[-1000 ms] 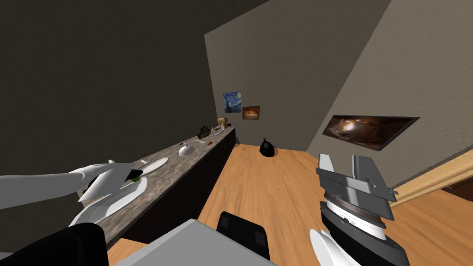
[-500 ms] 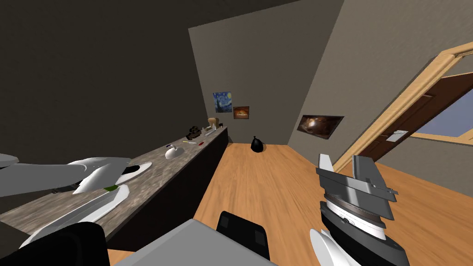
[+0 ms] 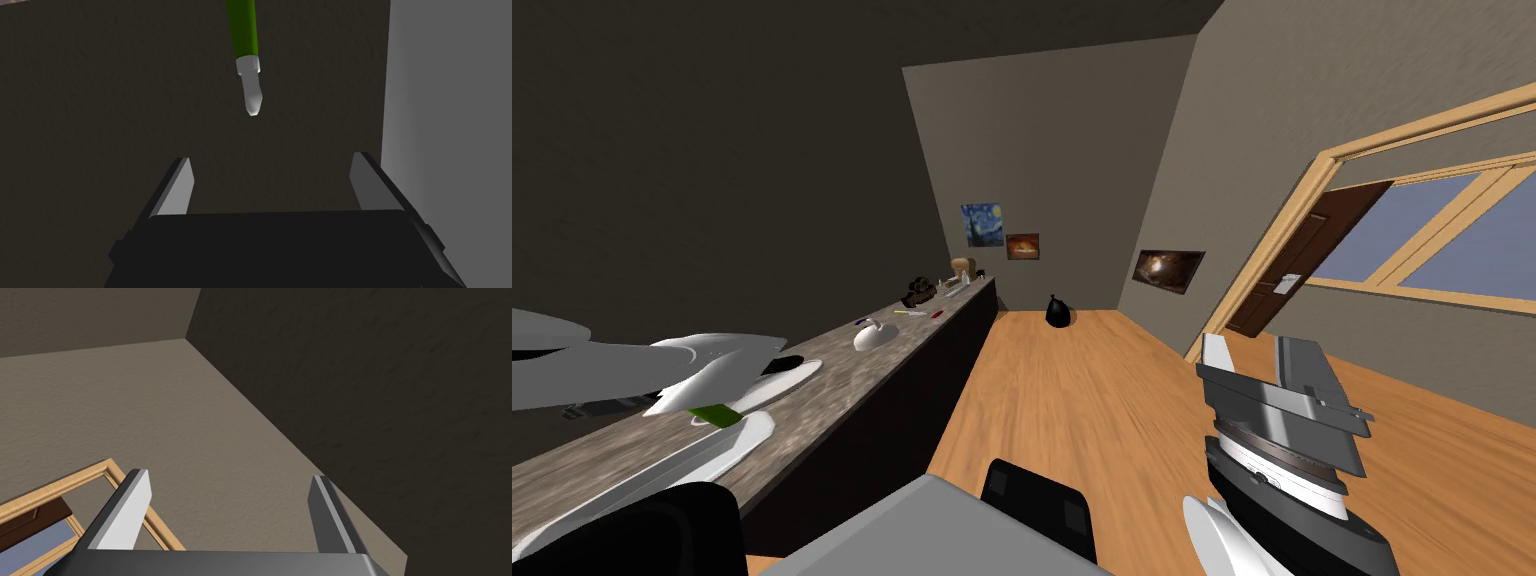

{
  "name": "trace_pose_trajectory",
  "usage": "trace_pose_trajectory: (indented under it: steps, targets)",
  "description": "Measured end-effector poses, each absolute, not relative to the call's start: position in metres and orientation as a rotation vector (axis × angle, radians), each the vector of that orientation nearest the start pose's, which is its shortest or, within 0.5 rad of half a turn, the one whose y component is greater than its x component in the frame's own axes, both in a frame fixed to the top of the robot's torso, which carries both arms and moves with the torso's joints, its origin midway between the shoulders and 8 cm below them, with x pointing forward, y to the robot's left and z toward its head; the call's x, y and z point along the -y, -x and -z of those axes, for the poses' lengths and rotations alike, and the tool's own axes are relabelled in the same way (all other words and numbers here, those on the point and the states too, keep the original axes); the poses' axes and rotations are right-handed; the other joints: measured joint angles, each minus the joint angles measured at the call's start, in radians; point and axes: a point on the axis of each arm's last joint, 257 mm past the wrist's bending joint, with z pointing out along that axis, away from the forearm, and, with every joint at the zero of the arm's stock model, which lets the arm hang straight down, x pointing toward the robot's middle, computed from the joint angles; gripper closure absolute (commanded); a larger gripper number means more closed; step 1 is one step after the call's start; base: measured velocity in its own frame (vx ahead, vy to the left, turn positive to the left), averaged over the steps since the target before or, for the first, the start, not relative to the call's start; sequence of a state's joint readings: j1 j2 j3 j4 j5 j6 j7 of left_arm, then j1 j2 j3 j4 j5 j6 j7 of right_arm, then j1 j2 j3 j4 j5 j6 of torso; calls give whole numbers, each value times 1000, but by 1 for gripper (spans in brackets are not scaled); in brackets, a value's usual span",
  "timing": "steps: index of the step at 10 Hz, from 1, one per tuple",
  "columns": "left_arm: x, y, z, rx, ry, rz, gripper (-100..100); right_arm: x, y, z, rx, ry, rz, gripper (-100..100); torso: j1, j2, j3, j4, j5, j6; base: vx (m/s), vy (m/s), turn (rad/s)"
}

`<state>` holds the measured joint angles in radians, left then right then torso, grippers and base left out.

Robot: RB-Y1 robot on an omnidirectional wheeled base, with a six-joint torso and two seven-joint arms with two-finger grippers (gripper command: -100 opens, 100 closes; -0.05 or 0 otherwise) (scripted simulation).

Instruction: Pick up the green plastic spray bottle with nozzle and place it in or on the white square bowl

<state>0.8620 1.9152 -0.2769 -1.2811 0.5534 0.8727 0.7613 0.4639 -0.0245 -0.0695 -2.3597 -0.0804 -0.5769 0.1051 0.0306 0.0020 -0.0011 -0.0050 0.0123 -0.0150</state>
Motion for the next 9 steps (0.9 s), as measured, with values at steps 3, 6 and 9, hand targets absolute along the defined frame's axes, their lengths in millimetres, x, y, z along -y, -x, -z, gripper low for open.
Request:
trace_pose_trajectory:
  steps: [3,6,9]
  targets:
    - [-904,-79,68,-1306,1500,-1223,-100,296,-307,-85,-471,-492,-1238,0,0,1,0,0,0,0,0,0,0]
    - [-910,-83,60,-1290,1498,-1198,-100,296,-307,-85,-471,-492,-1238,0,-3,-3,-2,-1,-1,0,66,-48,96]
    - [-923,-94,43,-1306,1468,-1181,-100,296,-307,-85,-471,-492,-1238,0,-5,-5,-3,-1,-1,0,87,-72,117]
